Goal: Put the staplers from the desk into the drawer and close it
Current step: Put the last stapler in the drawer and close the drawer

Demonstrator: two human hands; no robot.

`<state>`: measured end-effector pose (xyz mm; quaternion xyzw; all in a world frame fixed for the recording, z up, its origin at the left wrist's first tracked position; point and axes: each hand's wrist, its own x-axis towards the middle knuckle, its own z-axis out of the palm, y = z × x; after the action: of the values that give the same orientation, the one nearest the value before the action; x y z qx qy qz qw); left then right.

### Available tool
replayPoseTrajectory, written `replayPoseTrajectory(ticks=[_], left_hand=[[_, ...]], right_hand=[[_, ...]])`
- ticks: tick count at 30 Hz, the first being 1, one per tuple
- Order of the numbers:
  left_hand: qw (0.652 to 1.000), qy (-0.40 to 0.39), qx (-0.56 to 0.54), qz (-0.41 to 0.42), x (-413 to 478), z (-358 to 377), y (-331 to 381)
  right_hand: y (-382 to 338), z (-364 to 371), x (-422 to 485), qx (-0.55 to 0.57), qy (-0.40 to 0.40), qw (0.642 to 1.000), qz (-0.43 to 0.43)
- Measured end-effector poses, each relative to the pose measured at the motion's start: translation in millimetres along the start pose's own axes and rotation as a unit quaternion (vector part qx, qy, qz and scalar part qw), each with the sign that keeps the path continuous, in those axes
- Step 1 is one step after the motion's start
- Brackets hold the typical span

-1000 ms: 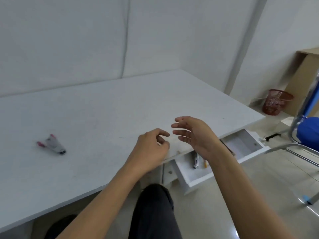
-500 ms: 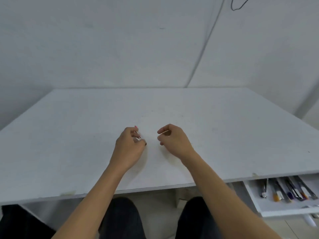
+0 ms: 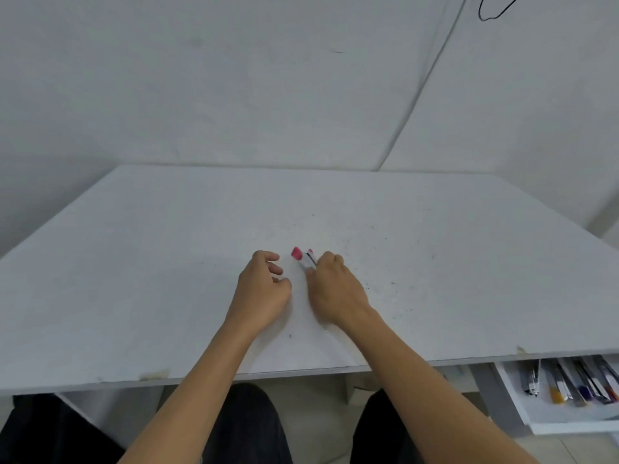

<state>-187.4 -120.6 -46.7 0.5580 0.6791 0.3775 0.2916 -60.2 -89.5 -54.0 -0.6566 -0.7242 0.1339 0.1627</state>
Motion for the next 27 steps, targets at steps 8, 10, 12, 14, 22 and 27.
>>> replayPoseTrajectory(ticks=[8, 10, 12, 14, 22, 27], left_hand=[[0.993, -0.098, 0.011, 0.072, -22, 73, 50], [0.986, -0.130, 0.010, 0.102, -35, 99, 68], [0.976, -0.165, 0.012, 0.139, -52, 129, 87], [0.967, -0.190, 0.008, 0.171, -69, 151, 102], [0.914, -0.328, -0.038, 0.237, -136, 246, 160], [0.900, -0.368, -0.024, 0.233, -149, 284, 165]], right_hand=[[104, -69, -58, 0.216, 0.081, 0.965, 0.128], [132, -82, -77, 0.233, 0.120, 0.955, 0.140], [164, -95, -99, 0.233, 0.166, 0.947, 0.149], [191, -104, -118, 0.216, 0.203, 0.942, 0.160], [307, -119, -197, 0.135, 0.267, 0.916, 0.268], [357, -128, -211, 0.009, 0.259, 0.911, 0.322]])
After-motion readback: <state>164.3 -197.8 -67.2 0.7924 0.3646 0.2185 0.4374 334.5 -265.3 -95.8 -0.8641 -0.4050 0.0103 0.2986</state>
